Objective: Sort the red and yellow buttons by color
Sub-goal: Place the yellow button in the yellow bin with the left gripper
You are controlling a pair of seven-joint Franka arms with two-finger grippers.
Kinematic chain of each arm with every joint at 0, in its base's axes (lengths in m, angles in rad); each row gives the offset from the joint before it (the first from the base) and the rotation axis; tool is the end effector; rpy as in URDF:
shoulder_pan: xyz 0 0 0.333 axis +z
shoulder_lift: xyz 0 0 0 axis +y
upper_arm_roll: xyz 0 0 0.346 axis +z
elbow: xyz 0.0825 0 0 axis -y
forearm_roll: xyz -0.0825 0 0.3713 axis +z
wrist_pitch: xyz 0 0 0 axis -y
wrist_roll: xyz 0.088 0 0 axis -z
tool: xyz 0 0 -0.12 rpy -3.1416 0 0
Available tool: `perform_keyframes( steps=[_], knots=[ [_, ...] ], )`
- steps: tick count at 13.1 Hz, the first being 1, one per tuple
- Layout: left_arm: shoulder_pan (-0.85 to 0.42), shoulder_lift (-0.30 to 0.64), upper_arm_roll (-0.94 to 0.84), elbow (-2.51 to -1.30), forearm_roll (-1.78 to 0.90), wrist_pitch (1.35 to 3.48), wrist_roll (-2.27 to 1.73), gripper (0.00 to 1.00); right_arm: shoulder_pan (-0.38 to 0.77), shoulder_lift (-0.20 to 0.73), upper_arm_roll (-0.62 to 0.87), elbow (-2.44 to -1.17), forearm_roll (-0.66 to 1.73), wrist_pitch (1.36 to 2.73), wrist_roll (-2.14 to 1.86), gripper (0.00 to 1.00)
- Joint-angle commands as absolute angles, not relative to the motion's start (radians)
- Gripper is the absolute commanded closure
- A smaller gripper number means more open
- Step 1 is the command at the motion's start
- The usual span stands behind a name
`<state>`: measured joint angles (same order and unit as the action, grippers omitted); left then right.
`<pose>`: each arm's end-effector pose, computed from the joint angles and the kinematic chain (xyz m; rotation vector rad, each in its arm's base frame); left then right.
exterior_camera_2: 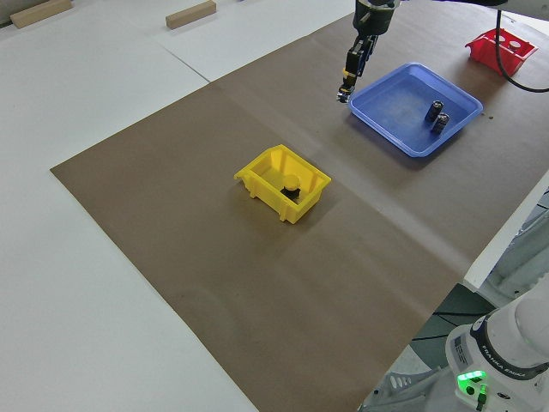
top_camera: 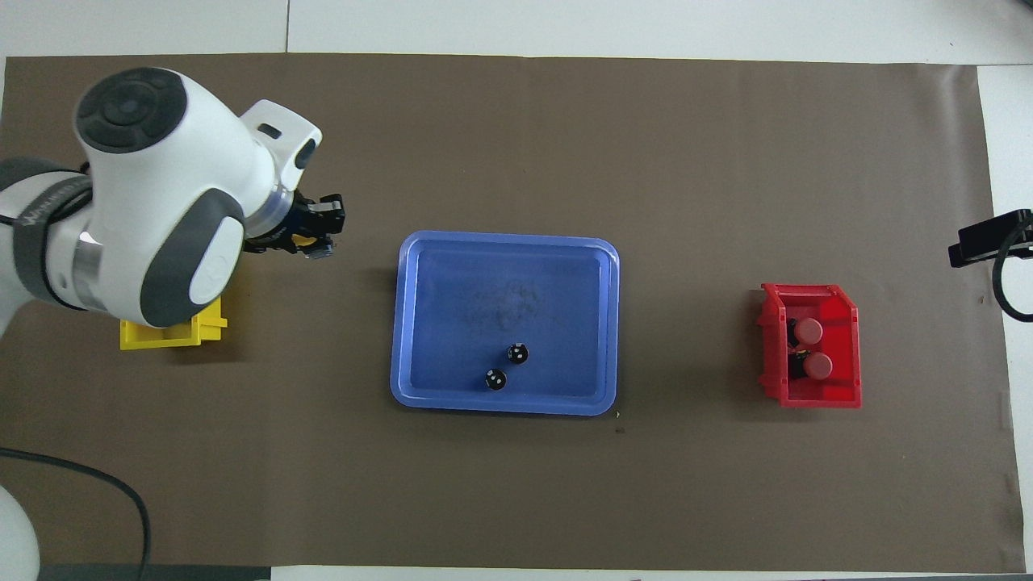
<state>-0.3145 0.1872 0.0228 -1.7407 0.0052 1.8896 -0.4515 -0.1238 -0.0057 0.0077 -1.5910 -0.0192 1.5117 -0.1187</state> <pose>0.5798 -0.1745 0.4819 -3.1091 -0.2458 0.0504 0.5281 -0.0640 0.6304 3.1289 0.0034 -0.1179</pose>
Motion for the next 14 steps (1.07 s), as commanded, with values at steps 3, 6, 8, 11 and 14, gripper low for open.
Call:
perform_keyframes(
  steps=[3,6,8,11,14],
  knots=[
    [-0.041,0.209,0.011,-1.716,-0.018,1.914,-0.026,0.99,-0.129,-0.02,0.012,-1.605,-0.008,1.508,-0.109,0.0],
    [0.043,0.198,0.011,-1.814,-0.026,2.023,0.113,0.99,-0.129,-0.018,0.012,-1.602,-0.006,1.505,-0.112,0.0],
    [0.051,0.199,0.011,-1.828,-0.026,2.036,0.136,0.99,-0.127,-0.018,0.012,-1.601,-0.005,1.511,-0.109,0.0],
    [0.051,0.198,0.011,-1.867,-0.026,2.054,0.164,0.99,-0.126,-0.021,0.015,-1.606,-0.005,1.5,-0.112,0.0],
    [0.051,0.18,0.011,-1.906,-0.026,2.054,0.166,0.99,-0.126,-0.021,0.018,-1.606,-0.005,1.5,-0.112,0.0]
  ],
)
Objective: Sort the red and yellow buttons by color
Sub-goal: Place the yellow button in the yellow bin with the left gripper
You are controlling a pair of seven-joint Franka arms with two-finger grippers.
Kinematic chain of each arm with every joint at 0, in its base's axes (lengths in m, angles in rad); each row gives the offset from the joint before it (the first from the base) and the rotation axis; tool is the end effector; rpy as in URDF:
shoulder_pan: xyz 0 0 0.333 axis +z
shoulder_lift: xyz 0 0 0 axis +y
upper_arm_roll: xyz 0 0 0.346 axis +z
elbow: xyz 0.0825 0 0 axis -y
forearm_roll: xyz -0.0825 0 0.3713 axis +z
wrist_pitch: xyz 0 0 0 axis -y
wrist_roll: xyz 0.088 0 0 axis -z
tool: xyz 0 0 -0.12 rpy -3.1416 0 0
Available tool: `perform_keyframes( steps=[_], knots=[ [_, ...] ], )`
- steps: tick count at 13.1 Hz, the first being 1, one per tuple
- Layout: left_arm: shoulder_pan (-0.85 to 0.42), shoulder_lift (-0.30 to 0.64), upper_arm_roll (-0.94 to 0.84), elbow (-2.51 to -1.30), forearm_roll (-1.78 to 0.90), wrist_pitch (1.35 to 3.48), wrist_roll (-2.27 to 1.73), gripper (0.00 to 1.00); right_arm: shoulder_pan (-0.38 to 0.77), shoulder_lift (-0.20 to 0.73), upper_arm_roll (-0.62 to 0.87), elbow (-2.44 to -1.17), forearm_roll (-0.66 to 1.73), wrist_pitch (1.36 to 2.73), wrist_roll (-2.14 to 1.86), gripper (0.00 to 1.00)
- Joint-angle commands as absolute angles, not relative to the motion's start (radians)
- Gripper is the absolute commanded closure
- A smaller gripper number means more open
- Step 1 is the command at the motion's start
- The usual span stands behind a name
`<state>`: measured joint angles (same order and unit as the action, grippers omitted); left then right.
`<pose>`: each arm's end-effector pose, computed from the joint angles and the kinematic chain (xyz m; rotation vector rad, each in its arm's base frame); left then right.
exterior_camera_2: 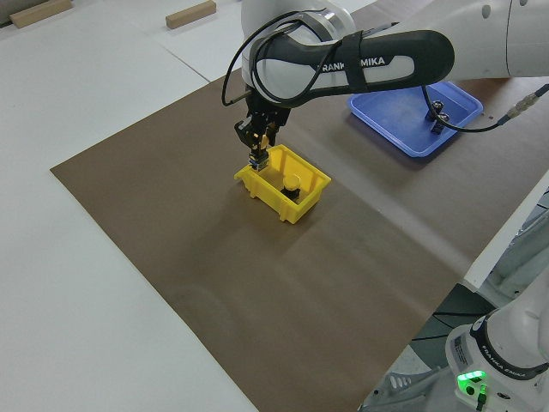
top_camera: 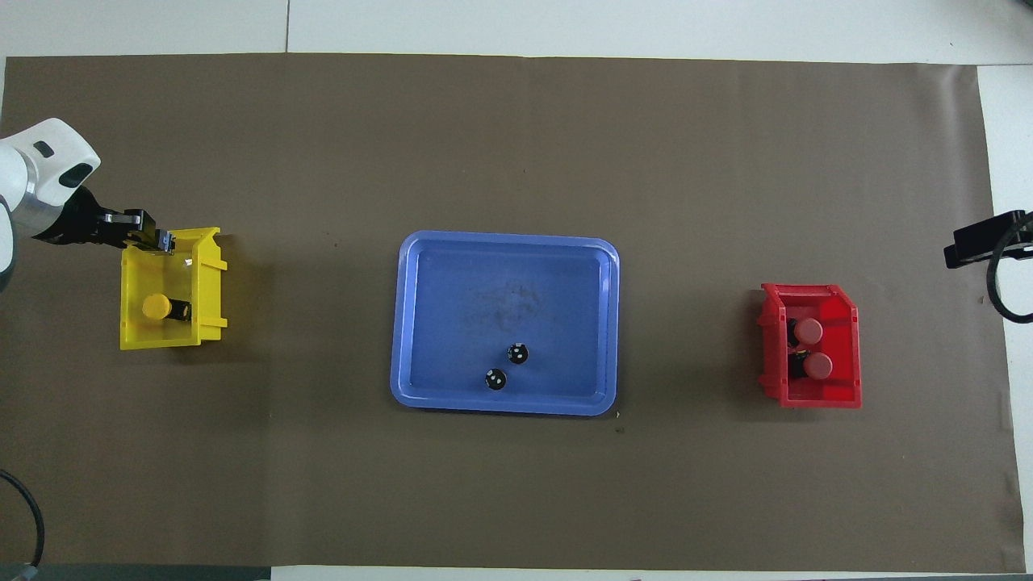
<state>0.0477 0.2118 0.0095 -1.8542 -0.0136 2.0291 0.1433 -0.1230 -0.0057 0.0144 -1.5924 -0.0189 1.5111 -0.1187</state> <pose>0.6019 0.0332 0.4269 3.1249 -0.1251 -0.0558 0.5284 -0.0600 0.6298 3.1289 0.0151 -0.1209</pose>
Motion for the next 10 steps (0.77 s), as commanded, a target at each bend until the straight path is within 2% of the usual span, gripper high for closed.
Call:
perform_keyframes(
  steps=[1,5,6,7,8,9,10],
  knots=[
    [0.054,0.167,0.011,-1.939,-0.026,2.068,0.17,0.99,-0.126,-0.021,0.018,-1.606,-0.005,1.5,-0.112,0.0],
    [0.051,0.175,0.011,-2.0,-0.026,2.167,0.176,0.99,-0.126,-0.02,0.018,-1.606,-0.005,1.502,-0.112,0.0],
    [0.052,0.172,0.011,-2.012,-0.026,2.181,0.176,0.93,-0.126,-0.021,0.018,-1.606,-0.005,1.5,-0.112,0.0],
    [0.052,0.172,0.011,-2.013,-0.028,2.181,0.176,0.65,-0.126,-0.02,0.018,-1.606,-0.005,1.5,-0.112,0.0],
    [0.054,0.172,0.009,-2.01,-0.026,2.175,0.175,0.49,-0.126,-0.02,0.018,-1.606,-0.005,1.5,-0.112,0.0],
    [0.054,0.17,0.009,-2.006,-0.026,2.172,0.173,0.4,-0.126,-0.021,0.018,-1.606,-0.005,1.5,-0.112,0.0],
    [0.052,0.167,0.009,-2.003,-0.028,2.165,0.172,0.36,-0.126,-0.021,0.018,-1.606,-0.005,1.5,-0.112,0.0]
  ],
)
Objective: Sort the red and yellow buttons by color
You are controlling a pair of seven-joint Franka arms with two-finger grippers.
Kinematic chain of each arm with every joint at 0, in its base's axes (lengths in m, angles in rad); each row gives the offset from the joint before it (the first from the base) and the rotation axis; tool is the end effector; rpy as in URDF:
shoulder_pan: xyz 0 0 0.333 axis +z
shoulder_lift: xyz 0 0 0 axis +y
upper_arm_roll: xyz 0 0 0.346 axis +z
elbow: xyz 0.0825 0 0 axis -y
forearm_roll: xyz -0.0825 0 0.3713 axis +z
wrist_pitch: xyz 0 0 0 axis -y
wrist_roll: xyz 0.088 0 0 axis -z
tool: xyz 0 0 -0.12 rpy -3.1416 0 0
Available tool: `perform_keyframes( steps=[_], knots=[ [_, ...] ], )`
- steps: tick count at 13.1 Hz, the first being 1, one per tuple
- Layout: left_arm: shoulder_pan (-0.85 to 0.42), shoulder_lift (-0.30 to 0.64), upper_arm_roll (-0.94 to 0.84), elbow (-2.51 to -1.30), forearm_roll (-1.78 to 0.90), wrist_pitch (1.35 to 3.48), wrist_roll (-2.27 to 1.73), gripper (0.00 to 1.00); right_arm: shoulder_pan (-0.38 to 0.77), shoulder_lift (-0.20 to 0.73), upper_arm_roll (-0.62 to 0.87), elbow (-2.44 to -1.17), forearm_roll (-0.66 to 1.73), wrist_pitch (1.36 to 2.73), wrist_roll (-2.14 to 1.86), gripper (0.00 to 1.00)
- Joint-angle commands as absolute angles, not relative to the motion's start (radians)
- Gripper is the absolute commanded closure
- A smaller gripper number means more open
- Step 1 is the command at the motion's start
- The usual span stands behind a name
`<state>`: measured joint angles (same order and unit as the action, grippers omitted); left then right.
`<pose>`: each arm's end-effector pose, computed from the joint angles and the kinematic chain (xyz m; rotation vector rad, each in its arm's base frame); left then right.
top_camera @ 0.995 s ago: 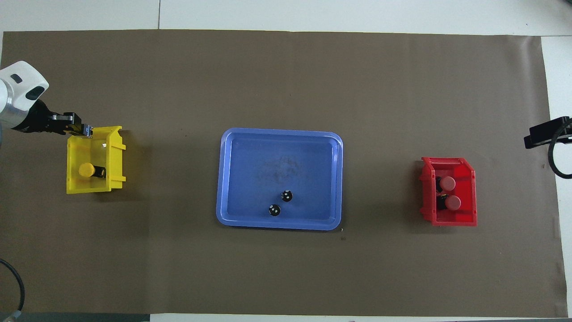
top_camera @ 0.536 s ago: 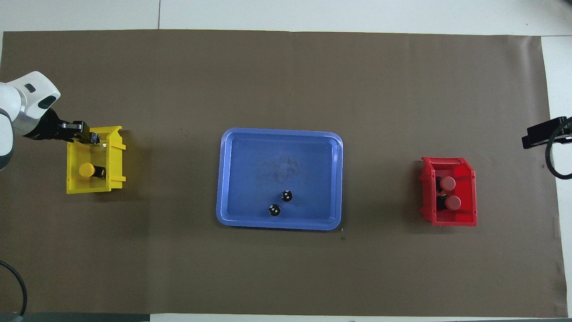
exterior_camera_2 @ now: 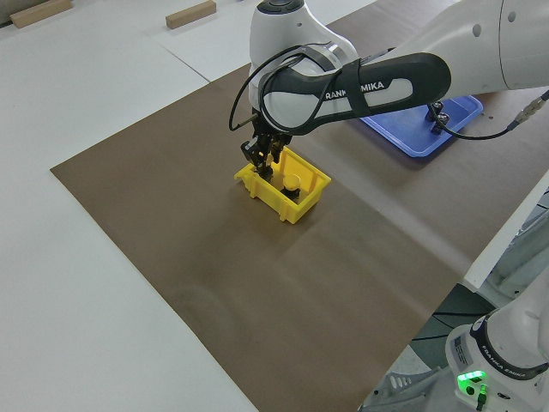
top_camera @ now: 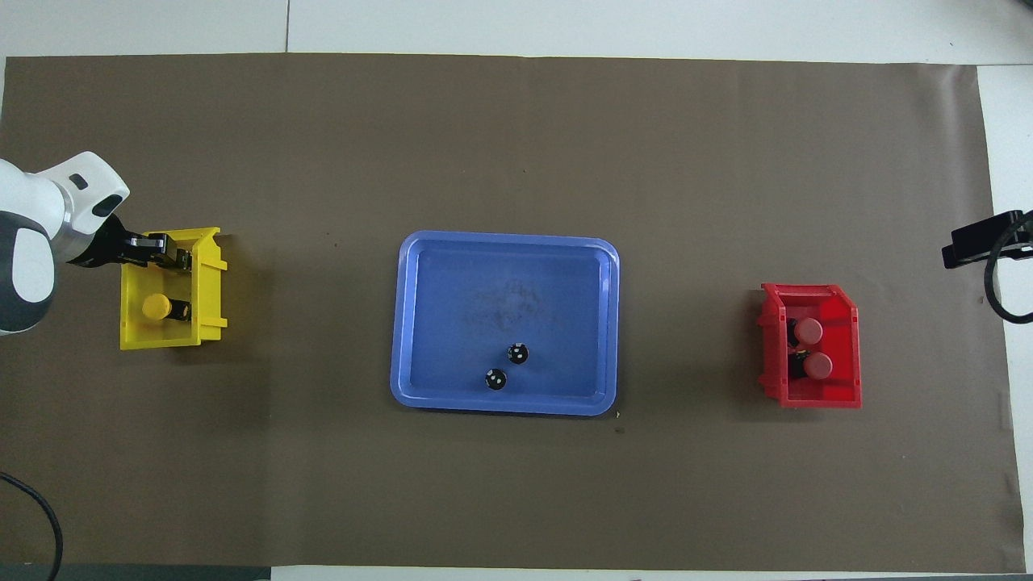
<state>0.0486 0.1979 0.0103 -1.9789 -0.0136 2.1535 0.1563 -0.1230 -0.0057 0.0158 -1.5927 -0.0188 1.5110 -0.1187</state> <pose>0.5853 0.0336 0.3903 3.1265 -0.1407 -0.0347 0.5284 -0.0592 0.6296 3.1290 0.0173 -0.1215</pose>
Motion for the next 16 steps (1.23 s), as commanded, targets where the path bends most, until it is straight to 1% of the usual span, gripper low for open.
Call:
perform_keyframes(
  steps=[1,4,5,6,7,8,9,11,12,14,16],
  knots=[
    [0.054,0.164,0.009,-1.996,-0.028,2.148,0.172,0.3,-0.126,-0.021,0.018,-1.606,-0.005,1.5,-0.112,0.0],
    [0.055,0.141,0.011,-1.93,-0.046,2.038,0.176,0.28,-0.126,-0.021,0.018,-1.606,-0.005,1.5,-0.112,0.0],
    [0.055,0.132,0.011,-1.899,-0.046,1.982,0.179,0.2,-0.126,-0.021,0.018,-1.606,-0.005,1.5,-0.112,0.0],
    [0.052,0.123,0.011,-1.87,-0.045,1.938,0.178,0.06,-0.126,-0.021,0.018,-1.606,-0.005,1.5,-0.112,0.0],
    [0.045,0.101,0.011,-1.853,-0.044,1.912,0.175,0.0,-0.126,-0.021,0.018,-1.606,-0.005,1.5,-0.112,0.0],
    [0.04,0.083,0.011,-1.838,-0.044,1.887,0.175,0.0,-0.126,-0.021,0.018,-1.606,-0.005,1.5,-0.112,0.0],
    [0.038,0.071,0.006,-1.795,-0.043,1.832,0.173,0.0,-0.126,-0.021,0.018,-1.606,-0.005,1.5,-0.112,0.0],
    [0.037,0.074,0.003,-1.685,-0.026,1.72,0.173,0.0,-0.126,-0.021,0.018,-1.606,-0.005,1.5,-0.112,0.0],
    [0.037,0.072,0.002,-1.649,-0.011,1.688,0.175,0.0,-0.126,-0.021,0.018,-1.606,-0.005,1.5,-0.112,0.0],
    [0.037,0.058,-0.002,-1.614,-0.008,1.613,0.167,0.0,-0.126,-0.021,0.018,-1.606,-0.005,1.5,-0.112,0.0],
    [0.037,0.017,-0.002,-1.612,-0.009,1.577,0.169,0.0,-0.126,-0.021,0.018,-1.606,-0.005,1.5,-0.112,0.0]
  ],
)
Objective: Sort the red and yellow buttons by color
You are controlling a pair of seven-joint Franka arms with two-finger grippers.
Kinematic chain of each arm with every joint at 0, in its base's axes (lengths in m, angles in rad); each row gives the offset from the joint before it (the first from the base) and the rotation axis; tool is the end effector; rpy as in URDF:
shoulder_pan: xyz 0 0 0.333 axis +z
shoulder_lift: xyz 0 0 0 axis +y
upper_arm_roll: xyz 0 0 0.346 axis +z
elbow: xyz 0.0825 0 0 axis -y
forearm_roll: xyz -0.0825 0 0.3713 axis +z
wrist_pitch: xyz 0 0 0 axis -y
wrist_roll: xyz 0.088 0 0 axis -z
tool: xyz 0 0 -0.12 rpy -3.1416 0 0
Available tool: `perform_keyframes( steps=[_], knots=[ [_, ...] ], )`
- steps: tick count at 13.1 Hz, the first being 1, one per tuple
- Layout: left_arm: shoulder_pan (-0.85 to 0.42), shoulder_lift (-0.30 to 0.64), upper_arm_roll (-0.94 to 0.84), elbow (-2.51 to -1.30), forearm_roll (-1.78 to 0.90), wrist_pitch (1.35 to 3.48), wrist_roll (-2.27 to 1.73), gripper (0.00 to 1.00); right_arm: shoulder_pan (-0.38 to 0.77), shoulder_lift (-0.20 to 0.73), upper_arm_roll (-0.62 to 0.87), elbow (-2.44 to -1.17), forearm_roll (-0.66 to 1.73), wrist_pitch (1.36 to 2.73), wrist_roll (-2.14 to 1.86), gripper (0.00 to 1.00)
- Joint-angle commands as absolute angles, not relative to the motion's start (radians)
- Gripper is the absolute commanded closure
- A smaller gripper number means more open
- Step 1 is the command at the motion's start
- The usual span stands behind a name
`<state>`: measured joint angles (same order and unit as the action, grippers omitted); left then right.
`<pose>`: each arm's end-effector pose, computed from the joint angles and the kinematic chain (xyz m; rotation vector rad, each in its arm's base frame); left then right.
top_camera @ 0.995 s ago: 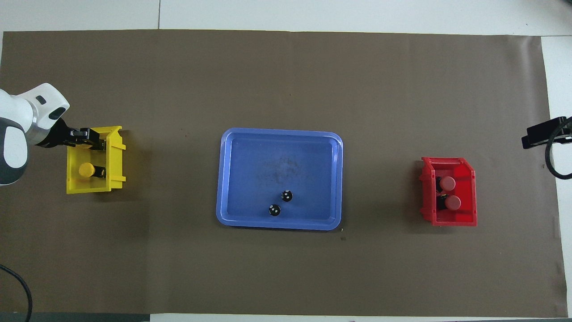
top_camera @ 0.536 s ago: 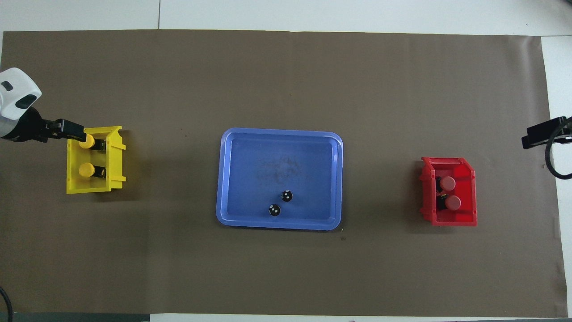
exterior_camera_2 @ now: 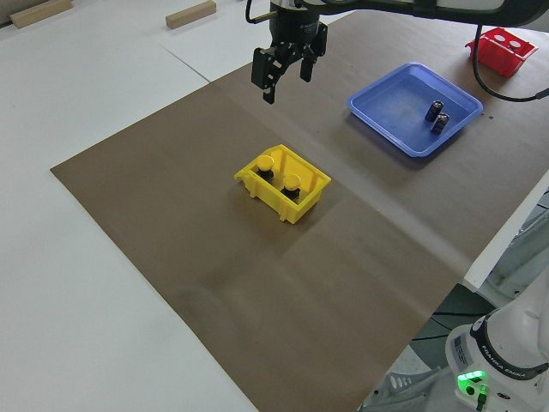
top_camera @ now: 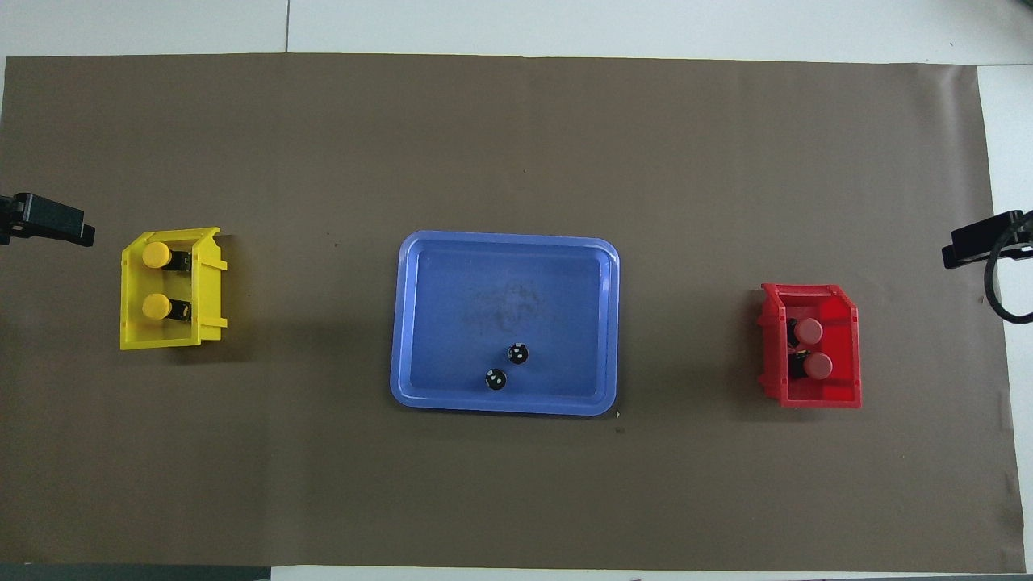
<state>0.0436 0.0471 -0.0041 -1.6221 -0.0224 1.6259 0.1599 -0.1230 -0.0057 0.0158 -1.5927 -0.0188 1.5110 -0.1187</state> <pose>0.5587 0.0196 0.5967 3.1087 -0.1847 -0.0636 0.5284 -0.0592 0.6296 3.1290 0.0173 -0.1215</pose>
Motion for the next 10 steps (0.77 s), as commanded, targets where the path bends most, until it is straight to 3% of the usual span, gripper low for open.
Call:
perform_keyframes(
  steps=[1,10],
  knots=[
    [0.037,0.014,-0.002,-1.611,-0.009,1.544,0.169,0.0,-0.126,-0.021,0.018,-1.606,-0.005,1.5,-0.112,0.0],
    [0.028,-0.034,-0.028,-1.608,-0.011,1.474,0.169,0.0,-0.126,-0.021,0.018,-1.606,-0.005,1.5,-0.112,0.0]
  ],
)
